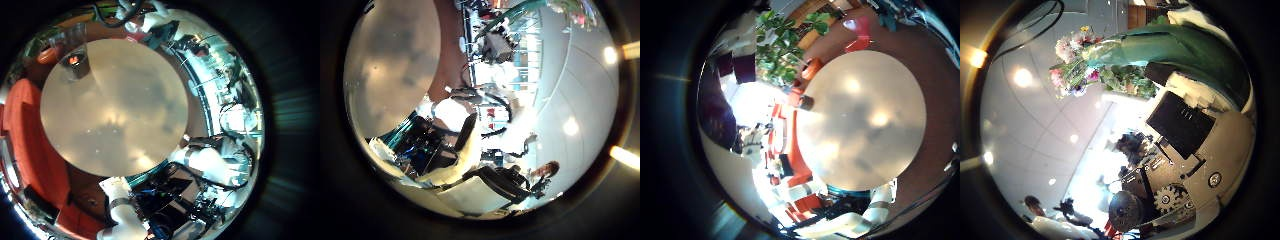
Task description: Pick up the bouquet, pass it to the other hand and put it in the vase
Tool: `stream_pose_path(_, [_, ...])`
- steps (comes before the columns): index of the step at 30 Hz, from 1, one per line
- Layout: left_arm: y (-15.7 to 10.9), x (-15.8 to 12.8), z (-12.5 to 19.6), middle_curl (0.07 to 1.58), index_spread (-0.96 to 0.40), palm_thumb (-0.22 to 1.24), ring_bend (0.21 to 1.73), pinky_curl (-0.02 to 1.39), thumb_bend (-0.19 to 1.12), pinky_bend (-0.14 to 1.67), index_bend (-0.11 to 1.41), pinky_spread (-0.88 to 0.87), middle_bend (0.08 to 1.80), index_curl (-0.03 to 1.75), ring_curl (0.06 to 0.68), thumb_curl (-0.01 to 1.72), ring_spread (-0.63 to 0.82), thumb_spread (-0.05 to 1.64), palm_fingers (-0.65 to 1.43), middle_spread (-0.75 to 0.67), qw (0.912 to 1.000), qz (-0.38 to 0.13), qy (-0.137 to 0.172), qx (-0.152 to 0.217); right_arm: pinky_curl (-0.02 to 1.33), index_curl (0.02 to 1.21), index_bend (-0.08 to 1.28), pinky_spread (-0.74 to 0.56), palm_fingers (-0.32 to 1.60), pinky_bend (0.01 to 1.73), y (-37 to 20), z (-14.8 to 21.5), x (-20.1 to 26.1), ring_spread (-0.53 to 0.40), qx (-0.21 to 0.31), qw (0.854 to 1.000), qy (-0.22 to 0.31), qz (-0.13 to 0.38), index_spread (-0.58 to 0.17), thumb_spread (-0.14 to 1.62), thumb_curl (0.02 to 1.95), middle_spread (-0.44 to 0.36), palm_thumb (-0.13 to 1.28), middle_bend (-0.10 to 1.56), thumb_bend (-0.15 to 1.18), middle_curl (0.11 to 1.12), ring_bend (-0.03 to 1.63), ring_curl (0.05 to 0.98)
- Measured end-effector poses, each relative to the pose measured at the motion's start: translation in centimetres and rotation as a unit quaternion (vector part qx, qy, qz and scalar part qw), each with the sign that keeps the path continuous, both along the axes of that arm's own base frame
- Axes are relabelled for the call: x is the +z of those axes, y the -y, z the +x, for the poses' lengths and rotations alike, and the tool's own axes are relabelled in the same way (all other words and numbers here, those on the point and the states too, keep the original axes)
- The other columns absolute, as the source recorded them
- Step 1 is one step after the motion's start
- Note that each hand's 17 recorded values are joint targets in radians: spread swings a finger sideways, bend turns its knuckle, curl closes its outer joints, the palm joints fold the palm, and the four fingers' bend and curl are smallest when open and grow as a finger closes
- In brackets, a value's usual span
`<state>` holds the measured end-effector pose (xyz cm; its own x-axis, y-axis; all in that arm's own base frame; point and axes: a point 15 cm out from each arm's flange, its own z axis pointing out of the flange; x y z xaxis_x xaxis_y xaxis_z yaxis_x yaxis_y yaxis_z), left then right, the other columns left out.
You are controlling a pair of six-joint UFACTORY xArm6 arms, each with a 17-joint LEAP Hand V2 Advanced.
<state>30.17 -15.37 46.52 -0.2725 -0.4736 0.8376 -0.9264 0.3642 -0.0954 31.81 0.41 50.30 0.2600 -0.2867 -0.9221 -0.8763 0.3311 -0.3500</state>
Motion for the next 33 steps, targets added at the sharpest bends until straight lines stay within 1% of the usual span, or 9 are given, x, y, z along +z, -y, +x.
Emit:
stream_pose_path(4, [0.8,2.3,1.5,0.34,0.14,0.23,0.46,0.25,-0.03,0.19,0.18,0.5,0.19,0.4,0.224,0.31,0.53,1.05,0.19,0.37,0.9964,-0.083,0.001,0.018,0.8,0.94,1.18,-0.18,1.13,1.31,-2.9,-0.6,-0.4,-0.189,0.046,0.999,-0.002,0.021,-0.234,0.86,1.13,-0.135,1.13,1.38,0.0,0.83,1.47,0.707])
stream_pose_path(8, [0.7,4.5,3.1,0.34,0.16,0.22,0.46,0.26,-0.03,0.19,0.17,0.49,0.2,0.39,0.225,0.31,0.53,1.02,0.18,0.37,0.9863,-0.162,-0.002,0.031,0.82,0.93,1.18,-0.19,1.13,1.3,-6.8,-1.4,-1.2,-0.188,0.107,0.994,-0.008,0.03,-0.233,0.86,1.15,-0.134,1.13,1.38,0.0,0.83,1.47,0.706])
stream_pose_path(12, [1.2,5.8,3.4,0.34,0.17,0.23,0.48,0.27,-0.03,0.19,0.16,0.49,0.2,0.38,0.225,0.32,0.53,1.0,0.17,0.38,0.9749,-0.221,-0.026,0.006,0.84,0.93,1.19,-0.19,1.13,1.29,-9.3,-2.2,-2.0,-0.187,0.15,0.988,-0.011,0.033,-0.231,0.86,1.17,-0.134,1.13,1.39,0.0,0.82,1.47,0.706])
stream_pose_path(18, [1.8,6.6,4.0,0.35,0.19,0.25,0.5,0.29,-0.03,0.21,0.15,0.5,0.2,0.34,0.225,0.33,0.54,0.96,0.14,0.4,0.9654,-0.258,-0.031,-0.016,0.86,0.92,1.19,-0.19,1.13,1.27,-11.8,-3.1,-2.4,-0.187,0.196,0.98,-0.02,0.024,-0.23,0.86,1.19,-0.133,1.12,1.39,0.0,0.82,1.47,0.705])
stream_pose_path(21, [1.9,6.8,3.8,0.35,0.2,0.27,0.5,0.29,-0.03,0.22,0.15,0.51,0.2,0.33,0.224,0.33,0.54,0.94,0.14,0.42,0.9627,-0.267,-0.035,-0.029,0.87,0.92,1.19,-0.19,1.13,1.26,-13.0,-3.6,-2.5,-0.187,0.216,0.976,-0.026,0.018,-0.23,0.87,1.2,-0.133,1.12,1.39,0.0,0.82,1.47,0.704])
stream_pose_path(25, [2.4,7.7,3.4,0.35,0.21,0.29,0.52,0.3,-0.03,0.22,0.16,0.51,0.21,0.33,0.224,0.34,0.56,0.93,0.14,0.44,0.9582,-0.276,-0.039,-0.062,0.89,0.92,1.19,-0.2,1.13,1.26,-14.3,-3.6,-2.8,-0.187,0.233,0.972,-0.03,0.005,-0.229,0.87,1.21,-0.133,1.12,1.39,0.0,0.81,1.48,0.706])
stream_pose_path(27, [3.3,7.5,3.1,0.36,0.21,0.29,0.52,0.3,-0.03,0.22,0.15,0.52,0.23,0.32,0.222,0.34,0.56,0.92,0.16,0.45,0.9545,-0.282,-0.055,-0.082,0.9,0.92,1.19,-0.2,1.13,1.25,-14.6,-3.6,-3.3,-0.187,0.24,0.97,-0.037,-0.006,-0.229,0.87,1.22,-0.133,1.12,1.39,0.0,0.81,1.48,0.707])
stream_pose_path(31, [3.7,8.4,2.4,0.39,0.2,0.31,0.52,0.29,-0.03,0.19,0.16,0.51,0.34,0.31,0.213,0.34,0.53,0.91,0.25,0.36,0.9434,-0.306,-0.071,-0.107,0.91,0.92,1.19,-0.2,1.13,1.25,-14.7,-3.0,-4.8,-0.188,0.231,0.971,-0.048,-0.036,-0.228,0.87,1.23,-0.133,1.12,1.4,-0.01,0.81,1.48,0.708])
stream_pose_path(33, [3.7,8.9,2.0,0.42,0.17,0.33,0.52,0.28,-0.02,0.18,0.18,0.5,0.43,0.32,0.208,0.34,0.5,0.91,0.35,0.27,0.9386,-0.314,-0.084,-0.115,0.92,0.92,1.19,-0.2,1.13,1.24,-14.6,-2.8,-5.6,-0.188,0.228,0.971,-0.054,-0.05,-0.228,0.87,1.23,-0.133,1.12,1.4,-0.01,0.81,1.48,0.708])
